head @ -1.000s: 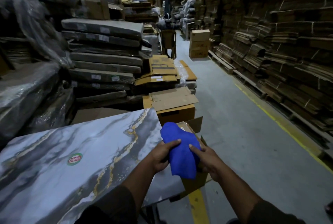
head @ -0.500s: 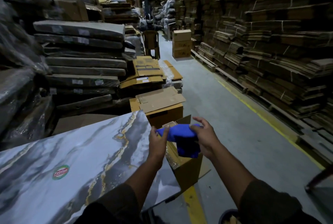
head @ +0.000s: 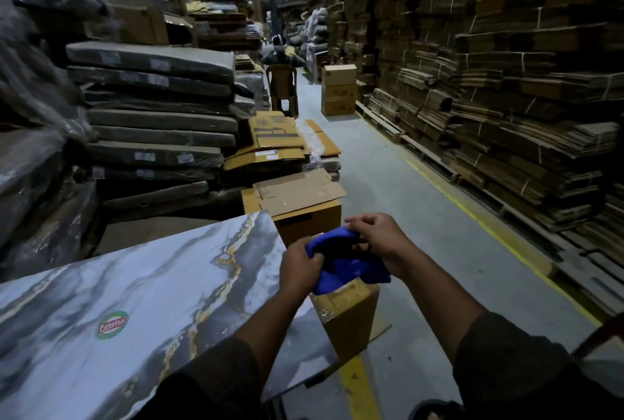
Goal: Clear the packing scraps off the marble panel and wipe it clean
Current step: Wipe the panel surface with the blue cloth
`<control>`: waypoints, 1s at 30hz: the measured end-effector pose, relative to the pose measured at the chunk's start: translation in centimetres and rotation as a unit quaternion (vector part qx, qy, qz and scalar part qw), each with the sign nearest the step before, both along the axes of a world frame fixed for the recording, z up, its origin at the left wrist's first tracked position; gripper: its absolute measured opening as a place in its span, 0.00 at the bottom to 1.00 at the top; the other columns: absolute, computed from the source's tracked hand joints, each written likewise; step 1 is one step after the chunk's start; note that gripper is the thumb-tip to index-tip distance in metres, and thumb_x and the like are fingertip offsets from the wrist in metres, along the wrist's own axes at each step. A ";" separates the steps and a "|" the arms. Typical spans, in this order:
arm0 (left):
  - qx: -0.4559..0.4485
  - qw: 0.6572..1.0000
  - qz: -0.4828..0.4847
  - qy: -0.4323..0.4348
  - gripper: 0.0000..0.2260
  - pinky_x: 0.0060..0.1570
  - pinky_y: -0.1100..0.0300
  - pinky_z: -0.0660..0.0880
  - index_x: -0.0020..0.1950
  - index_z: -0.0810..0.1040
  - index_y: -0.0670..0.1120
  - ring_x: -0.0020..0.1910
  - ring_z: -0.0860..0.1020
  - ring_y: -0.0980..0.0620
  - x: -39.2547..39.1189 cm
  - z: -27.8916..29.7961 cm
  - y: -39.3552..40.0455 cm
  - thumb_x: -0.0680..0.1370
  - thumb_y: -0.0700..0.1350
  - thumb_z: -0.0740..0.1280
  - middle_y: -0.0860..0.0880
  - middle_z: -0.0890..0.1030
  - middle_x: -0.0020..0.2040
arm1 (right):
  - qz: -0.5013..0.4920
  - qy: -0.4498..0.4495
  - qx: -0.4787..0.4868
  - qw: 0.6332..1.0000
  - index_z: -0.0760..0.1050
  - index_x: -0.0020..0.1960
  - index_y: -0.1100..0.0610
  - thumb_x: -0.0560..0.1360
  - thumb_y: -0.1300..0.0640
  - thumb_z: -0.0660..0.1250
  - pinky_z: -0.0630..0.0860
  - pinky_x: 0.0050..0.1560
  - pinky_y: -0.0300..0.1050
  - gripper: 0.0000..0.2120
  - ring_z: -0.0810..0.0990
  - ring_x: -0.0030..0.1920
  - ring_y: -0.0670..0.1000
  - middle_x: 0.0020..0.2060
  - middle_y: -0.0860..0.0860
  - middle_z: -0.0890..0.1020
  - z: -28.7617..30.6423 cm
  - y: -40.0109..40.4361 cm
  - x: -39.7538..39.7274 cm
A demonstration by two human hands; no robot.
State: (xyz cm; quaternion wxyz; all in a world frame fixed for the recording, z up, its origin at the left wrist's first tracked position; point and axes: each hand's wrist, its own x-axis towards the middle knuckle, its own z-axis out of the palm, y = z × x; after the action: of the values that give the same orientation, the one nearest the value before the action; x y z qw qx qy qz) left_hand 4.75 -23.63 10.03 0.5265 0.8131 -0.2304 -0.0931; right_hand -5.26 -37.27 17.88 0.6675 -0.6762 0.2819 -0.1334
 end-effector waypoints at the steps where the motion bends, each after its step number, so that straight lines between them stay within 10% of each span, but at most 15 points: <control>1: 0.020 1.000 0.019 -0.009 0.15 0.48 0.50 0.82 0.56 0.82 0.50 0.48 0.82 0.49 0.5 0.1 0.3 0.75 0.35 0.65 0.49 0.84 0.47 | 0.004 -0.020 0.022 1.000 0.79 0.60 0.59 0.80 0.60 0.68 0.82 0.45 0.41 0.10 0.82 0.52 0.55 0.57 0.60 0.81 0.0 0.0 -0.1; 7: 0.060 0.993 0.048 -0.095 0.11 0.36 0.65 0.72 0.54 0.81 0.50 0.43 0.80 0.54 2.5 0.7 1.8 0.77 0.37 0.65 0.54 0.81 0.43 | 0.070 -0.008 -0.077 0.994 0.76 0.65 0.54 0.71 0.71 0.69 0.78 0.42 0.38 0.25 0.80 0.52 0.53 0.57 0.56 0.79 -1.0 -0.4 -0.7; 12: -0.167 0.982 0.018 0.081 0.10 0.38 0.65 0.78 0.57 0.81 0.41 0.47 0.83 0.45 4.3 1.9 2.2 0.77 0.42 0.74 0.45 0.85 0.48 | -0.106 0.023 -0.295 0.949 0.80 0.54 0.52 0.75 0.56 0.74 0.76 0.55 0.44 0.08 0.72 0.57 0.49 0.54 0.49 0.74 -2.4 -2.3 -0.5; 17: -0.261 0.906 -0.107 0.316 0.20 0.60 0.43 0.79 0.63 0.80 0.43 0.57 0.83 0.40 4.3 2.3 2.4 0.76 0.52 0.75 0.40 0.84 0.59 | -0.063 -0.044 -0.026 0.997 0.80 0.58 0.54 0.78 0.51 0.72 0.83 0.53 0.57 0.11 0.84 0.53 0.56 0.55 0.55 0.85 -2.5 -2.7 0.2; 21: -0.103 0.939 -0.137 0.299 0.35 0.63 0.41 0.79 0.67 0.78 0.45 0.60 0.82 0.42 2.4 -0.8 2.4 0.65 0.55 0.83 0.46 0.85 0.60 | -0.068 -0.053 0.065 0.994 0.79 0.56 0.55 0.79 0.52 0.72 0.83 0.51 0.56 0.09 0.85 0.51 0.58 0.51 0.56 0.86 -2.9 -1.9 0.4; 25: -0.139 0.929 -0.089 0.332 0.22 0.58 0.43 0.81 0.64 0.79 0.42 0.56 0.84 0.41 2.9 -1.8 2.7 0.73 0.46 0.78 0.41 0.85 0.59 | 0.064 0.115 0.092 0.987 0.78 0.61 0.57 0.73 0.60 0.76 0.79 0.61 0.61 0.18 0.83 0.56 0.59 0.55 0.56 0.85 -5.8 -1.9 -1.0; 30: -0.131 0.927 -0.080 0.341 0.30 0.53 0.46 0.83 0.68 0.76 0.43 0.57 0.84 0.39 5.0 -1.8 3.6 0.68 0.45 0.81 0.39 0.82 0.62 | -0.033 0.047 0.173 0.983 0.64 0.76 0.59 0.73 0.69 0.74 0.84 0.44 0.53 0.35 0.84 0.51 0.60 0.63 0.61 0.78 -7.4 -3.2 -0.2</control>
State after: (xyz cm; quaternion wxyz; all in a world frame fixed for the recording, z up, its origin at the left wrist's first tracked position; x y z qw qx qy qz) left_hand 9.79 -20.06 8.25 0.6662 0.6347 -0.1111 -0.3755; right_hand -5.43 -40.43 10.52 0.7555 -0.5462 0.3543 -0.0728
